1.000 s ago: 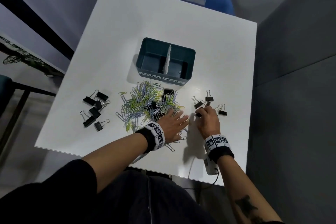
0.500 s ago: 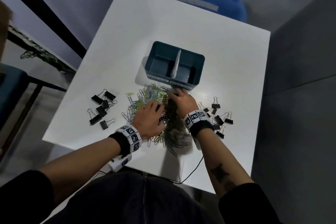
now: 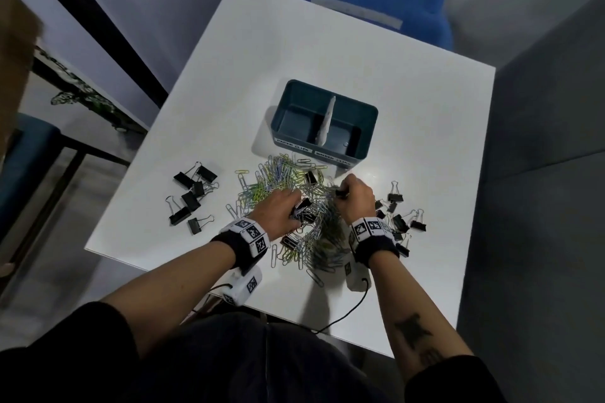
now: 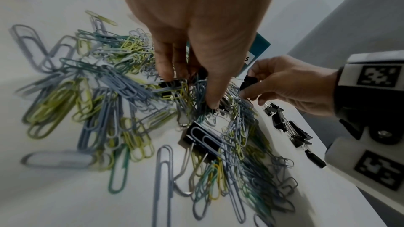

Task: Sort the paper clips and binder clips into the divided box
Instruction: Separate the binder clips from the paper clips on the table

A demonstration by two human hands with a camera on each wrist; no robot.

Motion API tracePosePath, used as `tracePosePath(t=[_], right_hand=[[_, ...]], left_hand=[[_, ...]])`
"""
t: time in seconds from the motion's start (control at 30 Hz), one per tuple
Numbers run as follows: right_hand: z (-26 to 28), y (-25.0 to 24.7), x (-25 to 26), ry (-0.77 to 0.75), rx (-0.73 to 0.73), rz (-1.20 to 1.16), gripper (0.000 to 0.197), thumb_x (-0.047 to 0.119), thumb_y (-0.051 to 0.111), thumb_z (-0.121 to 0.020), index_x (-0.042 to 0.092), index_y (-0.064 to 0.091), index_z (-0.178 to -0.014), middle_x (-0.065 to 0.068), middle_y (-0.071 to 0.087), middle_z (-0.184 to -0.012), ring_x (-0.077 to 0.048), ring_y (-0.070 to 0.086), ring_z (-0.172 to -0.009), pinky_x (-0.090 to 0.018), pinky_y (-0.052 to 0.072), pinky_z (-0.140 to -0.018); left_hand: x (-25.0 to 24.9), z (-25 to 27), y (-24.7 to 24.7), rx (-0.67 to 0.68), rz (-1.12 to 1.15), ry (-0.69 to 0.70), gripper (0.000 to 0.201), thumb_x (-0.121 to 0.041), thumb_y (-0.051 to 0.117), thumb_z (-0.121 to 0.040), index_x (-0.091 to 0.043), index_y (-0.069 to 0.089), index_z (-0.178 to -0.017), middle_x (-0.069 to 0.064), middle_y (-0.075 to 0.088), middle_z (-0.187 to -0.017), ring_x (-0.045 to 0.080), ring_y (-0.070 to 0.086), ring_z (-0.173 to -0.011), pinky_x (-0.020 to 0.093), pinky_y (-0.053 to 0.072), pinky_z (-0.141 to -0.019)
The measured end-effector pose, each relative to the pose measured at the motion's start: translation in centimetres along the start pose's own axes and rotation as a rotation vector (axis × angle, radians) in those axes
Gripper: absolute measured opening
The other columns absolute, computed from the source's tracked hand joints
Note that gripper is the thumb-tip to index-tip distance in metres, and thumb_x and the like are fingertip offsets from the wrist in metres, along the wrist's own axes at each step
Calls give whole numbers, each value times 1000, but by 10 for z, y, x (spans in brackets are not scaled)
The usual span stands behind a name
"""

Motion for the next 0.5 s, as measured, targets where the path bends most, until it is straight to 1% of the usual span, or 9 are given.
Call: tracePosePath(t=[0.07,0.13,0.2,0.23,0.3,0.37,0.47,0.5], right_hand=[[8,-2,-7,42,-5,-68,29,16,79,-75,13,53,-86,-2,63,-84,-24,61,-76,-31,51,-66],[16,-4,-9,41,-2,-76,30,23,80,-76,17,52,-87,1,65,-84,-20,61,-74,-28,49,-65],[24,-11,-9,16,-23,-71,29,27,78,-78,20,53,-89,3,63,-85,-17,60,-73,-26,44,-62],[29,-16,-10,6,-42,-81,27,27,77,-79,20,54,-91,4,63,-85,-16,60,-73,-25,45,-62],[37,-28,-16,1,-88,-89,23,24,75,-81,19,56,-94,3,64,-89,-16,61,-74,-26,48,-65],[44,-40,-28,12,-121,-66,20,21,72,-83,18,59,-97,1,66,-92,-17,63,-76,-27,50,-69],[52,-59,-53,36,-188,-48,17,20,71,-83,17,64,-98,-2,70,-92,-20,66,-80,-29,51,-73],[55,-64,-64,67,-214,-49,17,19,71,-83,16,65,-98,-4,70,-93,-22,65,-83,-29,50,-75]], left_hand=[[-3,3,-5,-36,18,12,30,-31,70,-83,-21,42,-89,-6,51,-88,17,50,-79,28,42,-64],[-2,6,-10,-79,74,-2,28,-32,70,-83,-20,46,-88,-6,54,-85,16,53,-74,28,46,-64],[5,8,-16,-106,188,-61,27,-33,71,-82,-20,48,-86,-7,57,-81,15,55,-69,27,48,-62],[8,9,-19,-111,248,-88,27,-33,72,-81,-20,49,-85,-6,58,-80,15,57,-69,27,50,-62],[12,8,-24,-108,361,-110,21,-28,70,-83,-17,52,-87,-3,61,-82,17,61,-70,30,53,-63],[15,8,-29,-90,475,-116,14,-22,66,-87,-14,55,-88,0,63,-86,19,63,-74,32,54,-65],[19,12,-36,-63,564,-136,2,-17,59,-92,-15,58,-93,-1,61,-95,19,64,-79,29,56,-62],[21,14,-39,-63,586,-144,3,-14,58,-93,-15,59,-96,-2,60,-98,18,64,-80,27,57,-60]])
Point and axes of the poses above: each hand's wrist, its own z-axis away from the middle knuckle, its own y-axis out of the palm, x = y × z, the point moved 6 cm from there along -z, towards the middle knuckle
